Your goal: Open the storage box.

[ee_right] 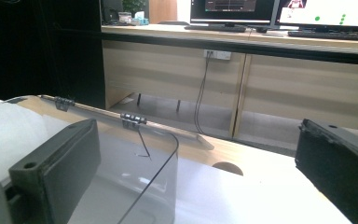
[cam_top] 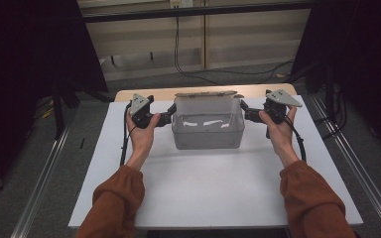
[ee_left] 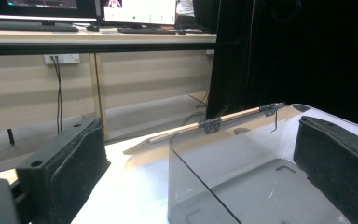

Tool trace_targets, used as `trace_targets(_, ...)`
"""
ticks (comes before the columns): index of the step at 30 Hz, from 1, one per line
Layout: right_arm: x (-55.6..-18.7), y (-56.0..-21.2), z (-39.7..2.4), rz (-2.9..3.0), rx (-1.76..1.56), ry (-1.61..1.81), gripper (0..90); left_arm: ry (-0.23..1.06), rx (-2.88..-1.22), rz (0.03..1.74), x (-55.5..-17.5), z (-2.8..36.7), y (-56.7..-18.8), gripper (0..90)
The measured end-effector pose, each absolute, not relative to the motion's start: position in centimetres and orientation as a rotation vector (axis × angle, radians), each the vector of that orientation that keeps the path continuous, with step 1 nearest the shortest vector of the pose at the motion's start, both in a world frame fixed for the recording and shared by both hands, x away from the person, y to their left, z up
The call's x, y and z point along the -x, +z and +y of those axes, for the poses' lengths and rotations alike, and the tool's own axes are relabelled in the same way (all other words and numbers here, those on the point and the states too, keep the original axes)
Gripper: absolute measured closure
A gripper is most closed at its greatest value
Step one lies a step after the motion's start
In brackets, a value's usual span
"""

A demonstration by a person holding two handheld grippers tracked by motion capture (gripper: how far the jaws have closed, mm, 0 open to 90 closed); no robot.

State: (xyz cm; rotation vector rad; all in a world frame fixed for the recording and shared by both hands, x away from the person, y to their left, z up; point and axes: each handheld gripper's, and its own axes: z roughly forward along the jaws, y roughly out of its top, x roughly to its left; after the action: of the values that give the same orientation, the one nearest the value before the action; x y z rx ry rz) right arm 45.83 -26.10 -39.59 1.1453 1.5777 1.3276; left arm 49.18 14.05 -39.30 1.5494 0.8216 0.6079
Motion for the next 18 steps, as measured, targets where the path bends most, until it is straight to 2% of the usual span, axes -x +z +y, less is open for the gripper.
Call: trace_targets(18,-41.8,-39.7,-25.6,1.565,-1.097,1.336,0.0,0.617,-1.535,0.805,-45.8,16.4,-40.0,2.9)
